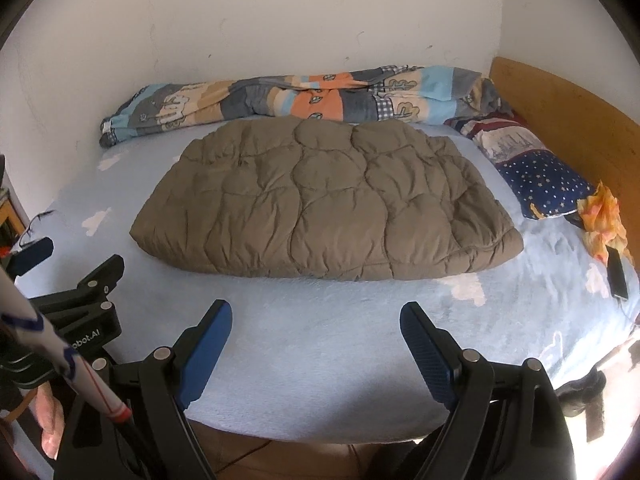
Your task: Fold large clothes
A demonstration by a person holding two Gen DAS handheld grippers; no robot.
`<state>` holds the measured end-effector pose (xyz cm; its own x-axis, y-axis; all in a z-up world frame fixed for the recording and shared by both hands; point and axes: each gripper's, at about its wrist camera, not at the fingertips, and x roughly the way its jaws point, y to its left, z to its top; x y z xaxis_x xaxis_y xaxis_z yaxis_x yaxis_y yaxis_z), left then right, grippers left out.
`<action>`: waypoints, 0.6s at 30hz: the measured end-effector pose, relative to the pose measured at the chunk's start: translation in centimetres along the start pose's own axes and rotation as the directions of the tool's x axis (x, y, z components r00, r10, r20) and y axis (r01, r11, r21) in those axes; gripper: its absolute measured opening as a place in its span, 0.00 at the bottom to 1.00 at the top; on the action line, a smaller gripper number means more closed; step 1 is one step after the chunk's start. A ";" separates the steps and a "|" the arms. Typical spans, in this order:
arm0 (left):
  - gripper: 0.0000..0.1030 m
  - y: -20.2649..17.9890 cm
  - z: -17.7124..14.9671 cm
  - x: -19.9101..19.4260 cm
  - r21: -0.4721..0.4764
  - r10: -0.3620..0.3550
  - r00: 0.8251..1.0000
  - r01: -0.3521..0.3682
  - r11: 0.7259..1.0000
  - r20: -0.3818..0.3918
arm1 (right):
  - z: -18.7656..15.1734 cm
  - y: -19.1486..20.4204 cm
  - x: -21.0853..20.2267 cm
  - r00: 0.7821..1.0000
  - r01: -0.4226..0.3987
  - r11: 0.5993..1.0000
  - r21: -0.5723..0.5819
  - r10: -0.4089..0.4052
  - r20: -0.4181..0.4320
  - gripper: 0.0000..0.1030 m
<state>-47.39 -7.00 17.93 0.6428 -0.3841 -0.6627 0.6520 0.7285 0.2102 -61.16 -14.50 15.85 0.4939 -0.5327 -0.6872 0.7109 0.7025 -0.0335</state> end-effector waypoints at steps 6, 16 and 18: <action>0.93 0.1 0.1 0.2 -0.011 -0.016 1.000 0.016 1.000 -0.009 | -0.2 0.3 0.5 1.000 0.010 1.000 -0.008 -0.010 -0.017 0.87; 0.93 0.2 0.0 0.0 -0.014 -0.021 1.000 0.021 1.000 -0.004 | -0.3 0.3 0.4 1.000 0.018 1.000 -0.011 -0.019 -0.021 0.87; 0.93 0.2 0.0 0.0 -0.014 -0.022 1.000 0.022 1.000 -0.004 | -0.3 0.3 0.3 1.000 0.020 1.000 -0.011 -0.020 -0.018 0.87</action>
<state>-47.29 -6.86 18.01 0.6267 -0.3981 -0.6699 0.6603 0.7279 0.1851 -60.95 -14.35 15.39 0.4708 -0.5381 -0.6992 0.7148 0.6971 -0.0552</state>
